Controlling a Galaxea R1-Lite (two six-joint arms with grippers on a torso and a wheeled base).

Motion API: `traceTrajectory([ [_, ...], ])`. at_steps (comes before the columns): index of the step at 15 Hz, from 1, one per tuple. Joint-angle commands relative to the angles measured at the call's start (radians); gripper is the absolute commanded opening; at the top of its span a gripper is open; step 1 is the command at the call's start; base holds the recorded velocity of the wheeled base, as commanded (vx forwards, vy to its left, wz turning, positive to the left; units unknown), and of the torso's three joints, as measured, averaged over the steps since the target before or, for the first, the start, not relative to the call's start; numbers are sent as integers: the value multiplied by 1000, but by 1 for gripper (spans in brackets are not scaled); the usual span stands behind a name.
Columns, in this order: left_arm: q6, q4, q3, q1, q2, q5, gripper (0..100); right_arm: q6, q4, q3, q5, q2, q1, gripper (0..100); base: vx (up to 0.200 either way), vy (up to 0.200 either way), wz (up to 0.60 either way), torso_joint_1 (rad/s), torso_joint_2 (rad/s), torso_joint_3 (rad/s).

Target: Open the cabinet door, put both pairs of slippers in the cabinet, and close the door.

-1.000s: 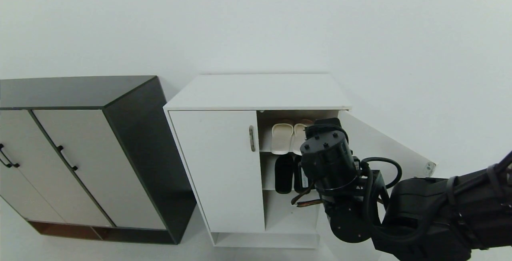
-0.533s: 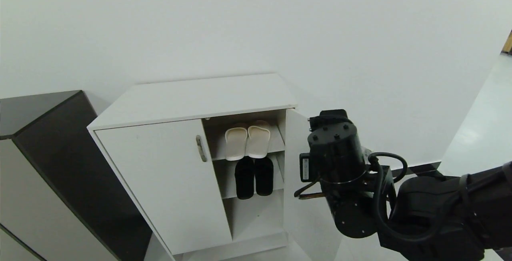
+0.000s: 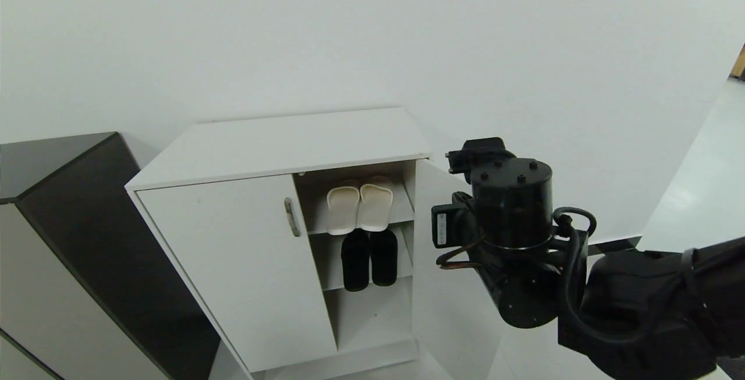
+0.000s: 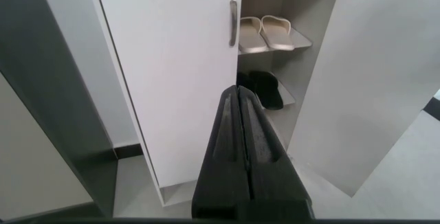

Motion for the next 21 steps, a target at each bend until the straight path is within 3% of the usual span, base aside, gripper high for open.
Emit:
traceTrajectory([
  [1,0,0,0,0,0,0,0,32,146,-153,1,3,-61,0,0,0,0,0,0,0],
  [4,0,0,0,0,0,0,0,107,396,-377,17,20,-119,0,0,0,0,0,0,0],
  [6,-2,0,0,0,0,0,0,118,462,-446,32,34,-131,0,-200,0,0,0,7,0],
  [10,-2,0,0,0,0,0,0,116,463,-488,49,65,-157,0,-200,0,0,-2,2,0],
  [21,-2,0,0,0,0,2,0,119,460,-561,221,212,-335,0,0,0,0,0,0,0],
])
